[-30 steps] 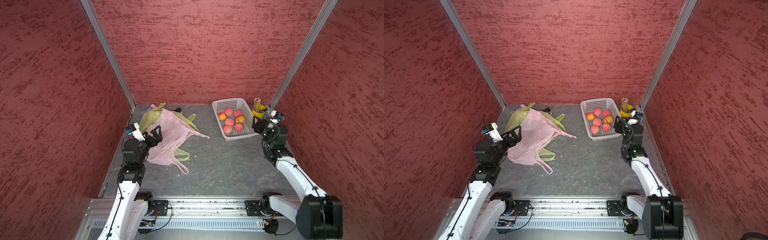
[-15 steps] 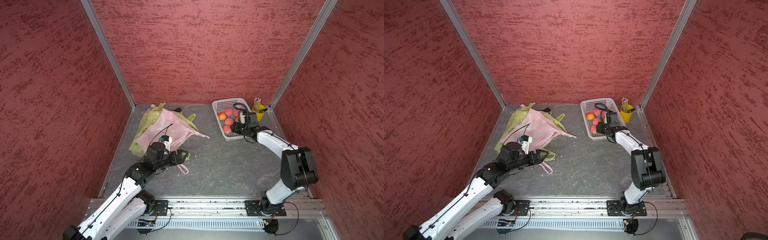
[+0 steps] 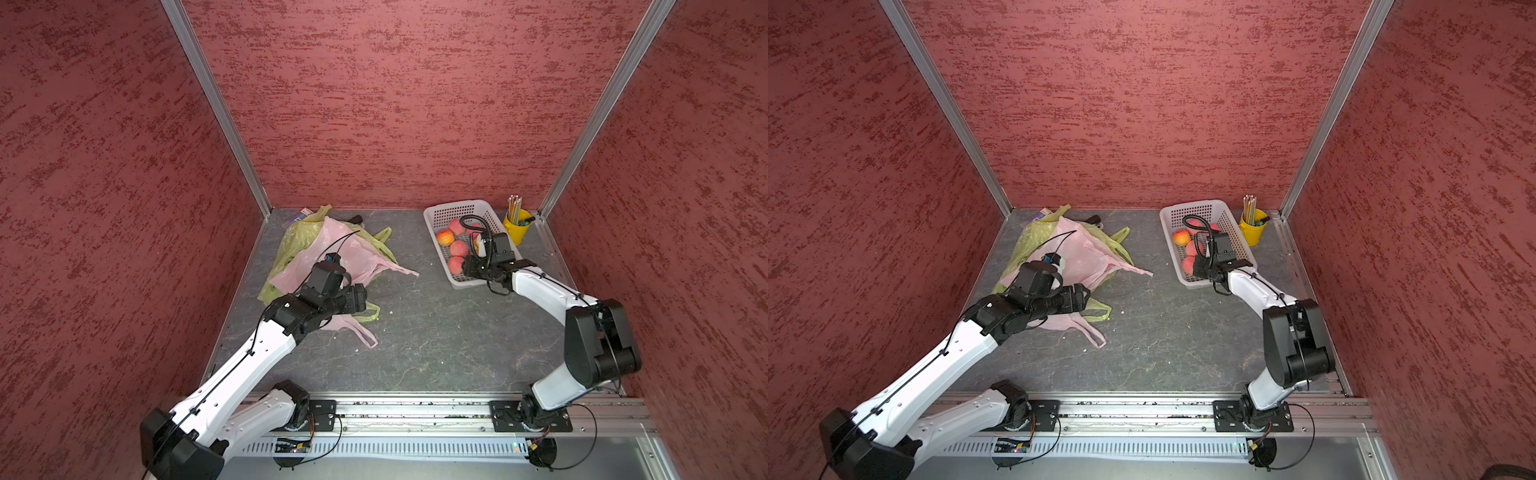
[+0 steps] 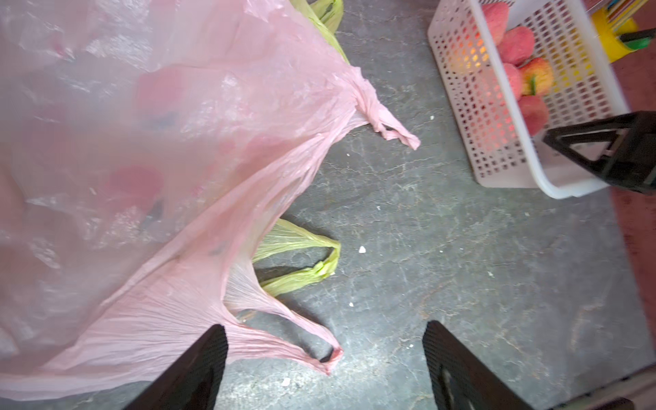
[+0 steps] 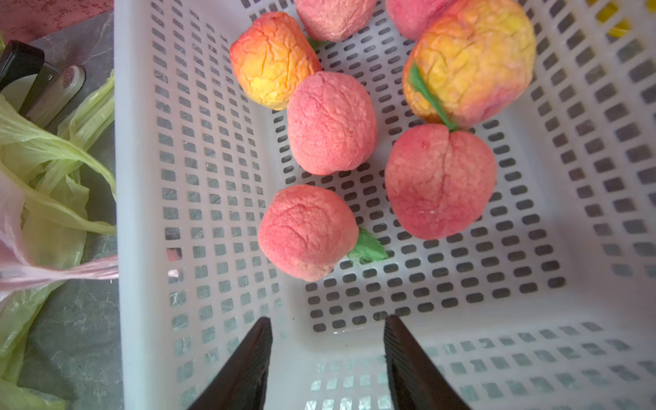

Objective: Place the peach into a plastic bag & tie a knot
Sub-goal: Move the basket to the center of the board, then pick up the plastic bag at the center of the board.

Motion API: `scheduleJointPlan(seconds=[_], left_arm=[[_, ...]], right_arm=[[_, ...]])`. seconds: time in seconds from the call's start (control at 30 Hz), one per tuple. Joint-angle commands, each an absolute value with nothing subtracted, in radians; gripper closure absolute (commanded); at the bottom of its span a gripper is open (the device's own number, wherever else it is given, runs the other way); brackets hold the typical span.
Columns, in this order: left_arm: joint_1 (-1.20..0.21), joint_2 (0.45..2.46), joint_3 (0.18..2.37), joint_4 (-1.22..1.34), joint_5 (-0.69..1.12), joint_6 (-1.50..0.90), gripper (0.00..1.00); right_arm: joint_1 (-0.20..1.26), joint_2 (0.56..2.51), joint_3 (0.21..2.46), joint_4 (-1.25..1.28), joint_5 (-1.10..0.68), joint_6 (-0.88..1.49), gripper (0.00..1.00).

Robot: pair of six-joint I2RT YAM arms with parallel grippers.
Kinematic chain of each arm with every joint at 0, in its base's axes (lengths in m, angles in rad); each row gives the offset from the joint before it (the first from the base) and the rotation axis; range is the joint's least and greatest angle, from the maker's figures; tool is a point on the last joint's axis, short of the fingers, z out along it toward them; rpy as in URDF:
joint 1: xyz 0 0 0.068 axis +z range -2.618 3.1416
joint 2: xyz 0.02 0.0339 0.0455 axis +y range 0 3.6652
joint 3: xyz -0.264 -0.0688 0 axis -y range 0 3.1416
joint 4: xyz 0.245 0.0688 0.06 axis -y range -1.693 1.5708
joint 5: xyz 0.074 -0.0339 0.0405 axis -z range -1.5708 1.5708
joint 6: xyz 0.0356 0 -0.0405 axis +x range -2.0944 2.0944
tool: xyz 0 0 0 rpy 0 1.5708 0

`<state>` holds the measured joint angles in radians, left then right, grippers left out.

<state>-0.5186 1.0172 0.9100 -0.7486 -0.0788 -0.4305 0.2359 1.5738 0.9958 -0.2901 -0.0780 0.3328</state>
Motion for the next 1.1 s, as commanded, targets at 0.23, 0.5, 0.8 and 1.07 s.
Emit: scheduleJointPlan(seconds=[0.23,0.5,0.8,1.07], left_arm=[[-0.544,1.226,1.000,-0.805,-0.256,-0.285,0.13],[-0.508,1.405,1.050,-0.726,-0.246,-0.236,0.23],[-0.439,1.526,1.096,-0.683,-0.212,-0.200,0.33],[-0.416,1.601,1.121,-0.665,-0.219,-0.190,0.35]], right_arm=[[0.323,1.339,0.790,-0.383,-0.073,0.437,0.48],[0.372,1.208,0.691,-0.396,-0.084,0.509,0.51],[0.375,1.188,0.725,-0.394,-0.056,0.536,0.42],[0.375,1.193,0.789,-0.418,-0.024,0.582,0.09]])
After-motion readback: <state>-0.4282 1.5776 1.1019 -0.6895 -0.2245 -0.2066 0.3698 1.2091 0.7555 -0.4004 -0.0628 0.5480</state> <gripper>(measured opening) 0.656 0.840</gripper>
